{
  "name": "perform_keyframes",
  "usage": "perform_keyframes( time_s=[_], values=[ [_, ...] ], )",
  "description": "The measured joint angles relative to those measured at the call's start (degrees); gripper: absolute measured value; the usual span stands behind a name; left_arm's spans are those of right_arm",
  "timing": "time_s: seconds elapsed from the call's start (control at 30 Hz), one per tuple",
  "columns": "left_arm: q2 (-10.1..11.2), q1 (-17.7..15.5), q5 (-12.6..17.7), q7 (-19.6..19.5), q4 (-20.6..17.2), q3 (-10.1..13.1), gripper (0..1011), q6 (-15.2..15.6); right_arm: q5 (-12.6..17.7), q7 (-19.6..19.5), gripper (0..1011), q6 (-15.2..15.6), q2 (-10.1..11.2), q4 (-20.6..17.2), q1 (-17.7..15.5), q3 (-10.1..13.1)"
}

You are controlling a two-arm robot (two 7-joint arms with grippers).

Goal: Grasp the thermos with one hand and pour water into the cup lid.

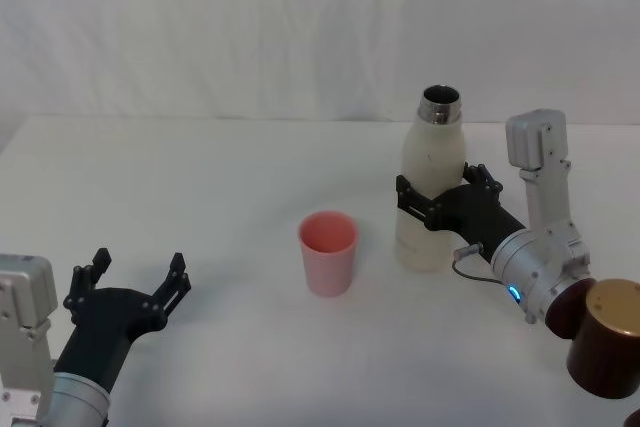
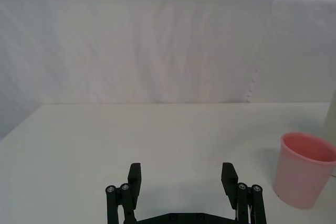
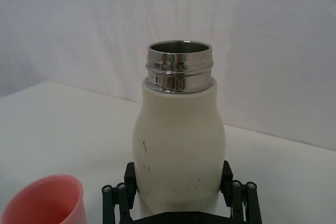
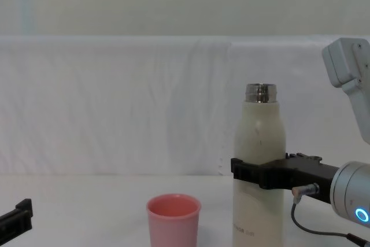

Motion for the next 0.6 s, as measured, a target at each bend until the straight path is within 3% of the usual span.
perform_keyframes(
  time_s=[0.2,0.6],
  values=[
    [0.0,0.0,0.0,0.0,0.0,0.0,1001,0.0,0.0,0.0,1001,0.0,0.0,0.0,0.0,0.0],
    [0.0,0.0,0.0,0.0,0.0,0.0,1001,0.0,-0.1,0.0,1001,0.1,0.0,0.0,0.0,0.0]
  ],
)
